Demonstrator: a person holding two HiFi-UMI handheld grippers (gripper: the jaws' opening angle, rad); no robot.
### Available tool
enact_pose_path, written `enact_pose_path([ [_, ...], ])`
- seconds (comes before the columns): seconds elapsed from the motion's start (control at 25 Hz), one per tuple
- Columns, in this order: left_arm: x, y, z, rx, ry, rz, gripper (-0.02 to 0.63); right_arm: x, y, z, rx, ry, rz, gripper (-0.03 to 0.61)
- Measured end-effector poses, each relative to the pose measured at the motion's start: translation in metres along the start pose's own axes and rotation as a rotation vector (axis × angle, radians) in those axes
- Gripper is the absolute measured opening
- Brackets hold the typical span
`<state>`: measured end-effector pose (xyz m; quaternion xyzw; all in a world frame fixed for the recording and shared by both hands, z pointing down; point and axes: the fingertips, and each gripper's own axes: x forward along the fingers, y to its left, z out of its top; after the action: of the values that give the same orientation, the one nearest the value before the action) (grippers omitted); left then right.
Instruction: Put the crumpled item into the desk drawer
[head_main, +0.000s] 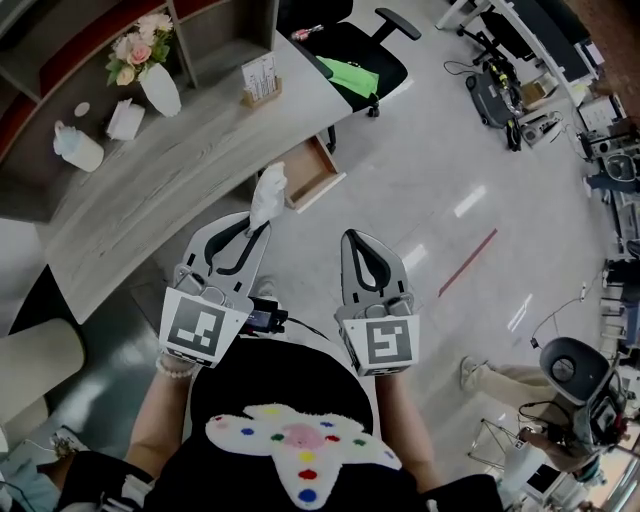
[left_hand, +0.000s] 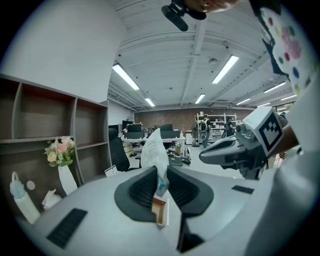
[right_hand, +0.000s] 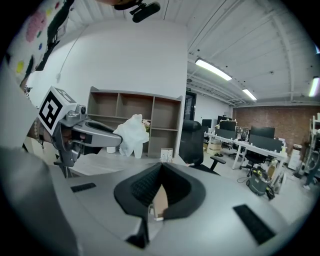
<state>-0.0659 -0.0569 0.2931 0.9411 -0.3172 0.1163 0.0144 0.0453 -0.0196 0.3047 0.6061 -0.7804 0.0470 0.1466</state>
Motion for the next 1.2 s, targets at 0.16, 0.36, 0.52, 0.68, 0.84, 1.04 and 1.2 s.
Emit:
enact_pose_path([
  [0.16,0.010,0.016,-0.005,-0.013,0.012,-0.005,0.066,0.017,-0.005,0.000,0.006,-0.002,-0.021,0.005],
  [0.36,0.016,0.028,-0.007,0.000,0.005,-0.017,0.066,0.029,-0.005,0.003,0.009,-0.001,-0.032,0.005],
  [0.52,0.017,0.030,-0.010,-0.008,0.013,-0.021,0.066,0.031,-0.002,0.006,0.014,0.008,-0.028,0.005],
  [0.68,0.018,0.030,-0.012,-0.020,0.018,-0.018,0.066,0.031,-0.003,0.004,0.015,0.010,-0.031,0.005],
  [0.84,0.020,0.025,-0.009,-0.010,0.015,-0.018,0.066,0.030,-0.005,0.005,0.021,0.017,-0.021,0.005],
  [1.04,0.024,0.027,-0.011,-0.032,0.031,0.016,0.066,0.038,-0.010,0.003,-0.012,0.016,0.024,0.005],
  [1.2,0.026,0.030,-0.008,-0.043,0.029,0.049,0.066,0.046,-0.015,0.006,-0.011,0.016,0.051,0.005],
])
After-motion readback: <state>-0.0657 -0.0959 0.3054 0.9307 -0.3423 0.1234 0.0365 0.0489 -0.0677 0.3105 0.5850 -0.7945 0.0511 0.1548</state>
